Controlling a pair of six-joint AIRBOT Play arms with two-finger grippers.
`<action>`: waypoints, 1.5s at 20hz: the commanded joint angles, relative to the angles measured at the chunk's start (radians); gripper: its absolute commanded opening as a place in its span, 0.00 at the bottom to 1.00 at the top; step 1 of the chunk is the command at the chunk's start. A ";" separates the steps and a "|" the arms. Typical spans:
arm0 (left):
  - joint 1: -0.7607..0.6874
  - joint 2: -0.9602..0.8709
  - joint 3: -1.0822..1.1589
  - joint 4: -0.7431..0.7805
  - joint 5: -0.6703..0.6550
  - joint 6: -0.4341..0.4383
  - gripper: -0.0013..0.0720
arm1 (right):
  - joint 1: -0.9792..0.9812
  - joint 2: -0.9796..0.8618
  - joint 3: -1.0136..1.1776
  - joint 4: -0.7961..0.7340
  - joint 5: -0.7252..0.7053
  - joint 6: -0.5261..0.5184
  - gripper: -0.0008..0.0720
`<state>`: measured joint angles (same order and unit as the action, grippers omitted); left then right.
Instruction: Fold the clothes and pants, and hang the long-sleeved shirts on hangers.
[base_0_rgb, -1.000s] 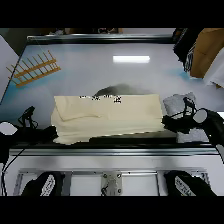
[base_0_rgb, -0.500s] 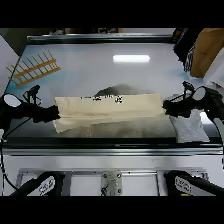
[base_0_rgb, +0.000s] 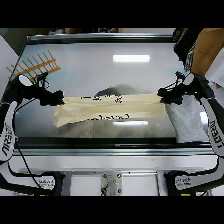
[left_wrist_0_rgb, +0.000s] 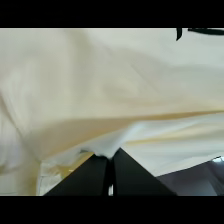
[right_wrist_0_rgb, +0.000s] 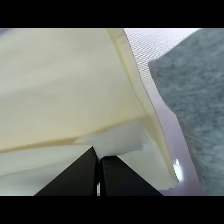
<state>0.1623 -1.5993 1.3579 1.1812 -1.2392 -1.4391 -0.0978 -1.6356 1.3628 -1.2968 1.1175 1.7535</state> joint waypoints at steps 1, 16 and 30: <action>-0.026 -0.087 0.103 -0.004 -0.022 -0.002 0.06 | 0.001 -0.050 0.026 0.121 -0.084 -0.049 0.05; -0.067 0.229 -0.213 -0.005 0.182 -0.061 0.03 | -0.202 -0.064 -0.042 0.316 0.055 -0.449 0.90; -0.193 0.229 -0.248 -0.006 0.233 -0.062 0.03 | -0.158 -0.173 -0.042 0.422 0.031 -0.475 0.90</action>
<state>-0.0238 -1.3712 1.1110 1.1751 -1.0134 -1.5024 -0.2710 -1.7885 1.3228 -0.9180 1.1530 1.2816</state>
